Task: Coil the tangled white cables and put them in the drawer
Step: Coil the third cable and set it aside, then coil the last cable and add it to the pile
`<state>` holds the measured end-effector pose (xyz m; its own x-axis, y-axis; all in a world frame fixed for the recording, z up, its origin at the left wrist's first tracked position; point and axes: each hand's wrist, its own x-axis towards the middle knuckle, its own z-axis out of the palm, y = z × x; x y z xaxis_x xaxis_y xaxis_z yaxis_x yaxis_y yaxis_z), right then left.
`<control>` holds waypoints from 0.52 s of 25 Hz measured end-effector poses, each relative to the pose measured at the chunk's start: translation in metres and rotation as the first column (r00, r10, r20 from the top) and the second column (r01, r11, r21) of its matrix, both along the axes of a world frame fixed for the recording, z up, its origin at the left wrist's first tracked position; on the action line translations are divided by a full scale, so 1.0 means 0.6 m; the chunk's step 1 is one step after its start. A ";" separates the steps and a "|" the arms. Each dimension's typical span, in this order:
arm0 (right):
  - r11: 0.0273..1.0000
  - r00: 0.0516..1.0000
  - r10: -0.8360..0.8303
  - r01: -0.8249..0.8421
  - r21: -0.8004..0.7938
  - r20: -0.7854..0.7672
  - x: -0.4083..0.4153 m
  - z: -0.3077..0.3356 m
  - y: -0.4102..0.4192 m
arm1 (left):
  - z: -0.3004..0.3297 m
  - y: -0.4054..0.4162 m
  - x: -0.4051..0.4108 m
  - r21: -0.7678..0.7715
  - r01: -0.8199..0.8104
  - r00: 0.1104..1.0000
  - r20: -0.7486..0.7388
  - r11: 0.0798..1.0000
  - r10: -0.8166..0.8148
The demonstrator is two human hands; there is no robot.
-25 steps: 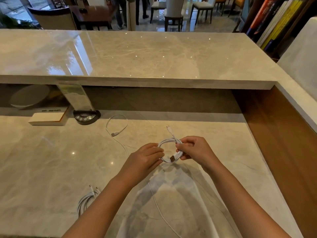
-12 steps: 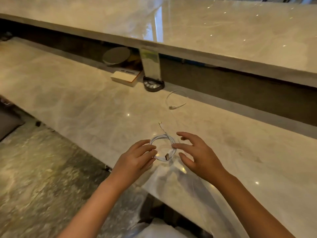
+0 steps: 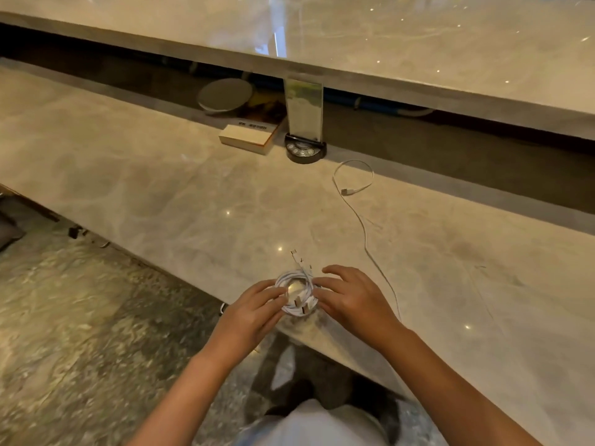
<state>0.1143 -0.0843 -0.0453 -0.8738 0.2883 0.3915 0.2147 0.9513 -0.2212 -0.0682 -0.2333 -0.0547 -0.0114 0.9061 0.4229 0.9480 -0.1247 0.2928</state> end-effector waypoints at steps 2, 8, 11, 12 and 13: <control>0.999 0.999 -0.040 0.040 0.011 0.002 -0.009 -0.003 -0.009 | -0.020 0.000 -0.009 0.002 0.004 0.999 0.039 1.000 -0.004; 0.992 0.988 -0.128 0.129 -0.005 0.083 -0.005 -0.021 -0.014 | -0.055 0.014 -0.022 -0.096 0.067 0.994 0.090 0.993 -0.058; 0.991 0.983 -0.131 0.133 -0.012 0.128 -0.001 -0.029 -0.018 | -0.048 0.010 -0.026 -0.141 0.107 0.994 0.047 0.984 -0.101; 0.990 0.981 -0.135 0.138 -0.010 0.139 -0.001 -0.030 -0.018 | -0.045 0.012 -0.028 -0.154 0.116 0.993 0.036 0.981 -0.112; 0.990 0.979 -0.136 0.139 -0.006 0.149 -0.002 -0.032 -0.019 | -0.042 0.014 -0.030 -0.168 0.127 0.992 0.019 0.978 -0.126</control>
